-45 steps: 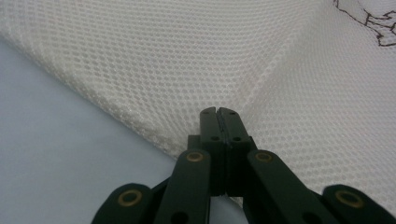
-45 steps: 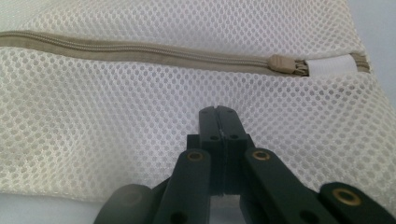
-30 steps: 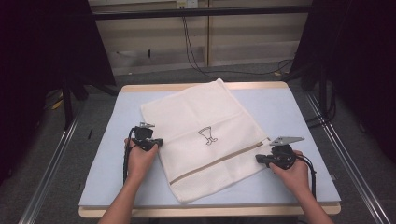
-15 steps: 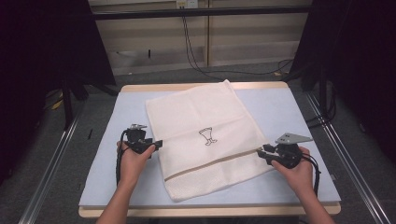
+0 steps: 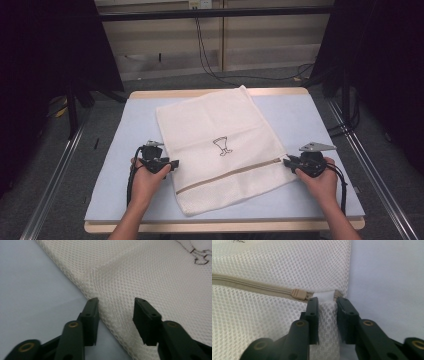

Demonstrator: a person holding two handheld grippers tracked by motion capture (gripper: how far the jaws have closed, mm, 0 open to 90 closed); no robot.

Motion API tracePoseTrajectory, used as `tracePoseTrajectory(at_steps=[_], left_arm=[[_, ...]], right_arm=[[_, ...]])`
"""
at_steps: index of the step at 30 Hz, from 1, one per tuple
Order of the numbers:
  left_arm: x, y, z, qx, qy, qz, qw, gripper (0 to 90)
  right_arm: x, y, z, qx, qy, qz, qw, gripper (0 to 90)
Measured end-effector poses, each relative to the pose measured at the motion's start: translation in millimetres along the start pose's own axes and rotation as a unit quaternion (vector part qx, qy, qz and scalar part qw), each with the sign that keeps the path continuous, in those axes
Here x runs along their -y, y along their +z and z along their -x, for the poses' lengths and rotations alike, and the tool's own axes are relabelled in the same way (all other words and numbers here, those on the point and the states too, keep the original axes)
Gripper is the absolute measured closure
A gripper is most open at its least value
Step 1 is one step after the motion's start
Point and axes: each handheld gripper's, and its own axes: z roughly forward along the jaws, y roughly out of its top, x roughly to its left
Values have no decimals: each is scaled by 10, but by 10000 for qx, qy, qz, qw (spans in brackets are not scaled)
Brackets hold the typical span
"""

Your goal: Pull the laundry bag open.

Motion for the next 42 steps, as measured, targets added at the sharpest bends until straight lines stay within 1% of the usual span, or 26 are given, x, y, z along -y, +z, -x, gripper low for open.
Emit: tracePoseTrajectory(at_steps=[1,2,3,4,6,10,12,13,15,16,17,18,19,20,22,24,25,27,29,32,34,35,38,39,40,42], left_arm=[[-19,6,-15,-1,66,-32,10000,664],[-25,9,-24,-8,128,-36,9999,732],[-35,11,-32,-24,187,-36,9998,783],[-48,19,-32,3,139,-11,9999,820],[-66,20,-44,-35,161,-23,9999,858],[-135,74,-115,-162,65,125,9998,874],[-194,114,-186,-260,67,329,9991,872],[-205,133,-196,-263,-36,444,9987,866],[-217,138,-220,-267,-19,454,9986,842],[-224,134,-249,-232,-133,547,9981,812],[-224,134,-249,-232,-133,547,9981,772],[-219,107,-250,-168,-251,577,9979,717],[-214,80,-254,-200,-176,530,9982,676],[-205,58,-250,-190,-157,548,9982,642],[-187,13,-238,-62,-294,563,9980,587],[-158,-21,-213,6,-376,559,9977,565],[-139,-35,-208,33,-343,502,9981,550],[-94,-30,-170,93,-351,388,9986,534],[-53,-23,-145,31,-302,302,9991,524],[-25,-39,-141,66,-383,294,9988,529],[-18,-45,-145,61,-384,273,9989,541],[-5,-36,-138,102,-449,245,9986,541],[-9,-31,-123,142,-362,182,9991,534],[-9,-31,-123,142,-362,182,9991,542],[-20,-25,-108,107,-292,166,9994,553],[-23,-19,-104,82,-279,158,9995,569]], right_arm=[[10,-15,11,-116,161,28,9998,781],[14,-25,10,-169,212,38,9996,794],[19,-37,3,-195,233,60,9995,805],[21,-54,-8,-202,198,52,9996,811],[22,-73,-24,-230,231,29,9995,814],[50,-116,-88,-364,257,-19,9990,820],[81,-151,-135,-593,339,-47,9977,823],[92,-164,-159,-705,360,-67,9968,822],[103,-192,-208,-901,368,-123,9952,819],[102,-205,-233,-999,358,-178,9942,812],[97,-215,-249,-1032,296,-208,9940,800],[89,-230,-263,-976,276,-189,9947,769],[79,-233,-265,-916,211,-97,9955,718],[75,-235,-265,-780,146,35,9968,699],[60,-236,-251,-691,133,172,9974,695],[40,-225,-237,-474,77,309,9984,647],[28,-216,-231,-353,21,353,9988,655],[3,-169,-202,-251,91,466,9986,635],[-27,-93,-175,-171,147,456,9987,621],[-50,20,-175,-36,162,322,9993,642],[-50,48,-180,-73,160,251,9995,661],[-43,86,-199,-90,168,142,9997,714],[-45,89,-211,-237,270,55,9993,816],[-45,89,-211,-237,270,55,9993,816],[-43,71,-203,-370,369,-5,9986,860],[-40,62,-205,-414,402,-26,9983,866]])
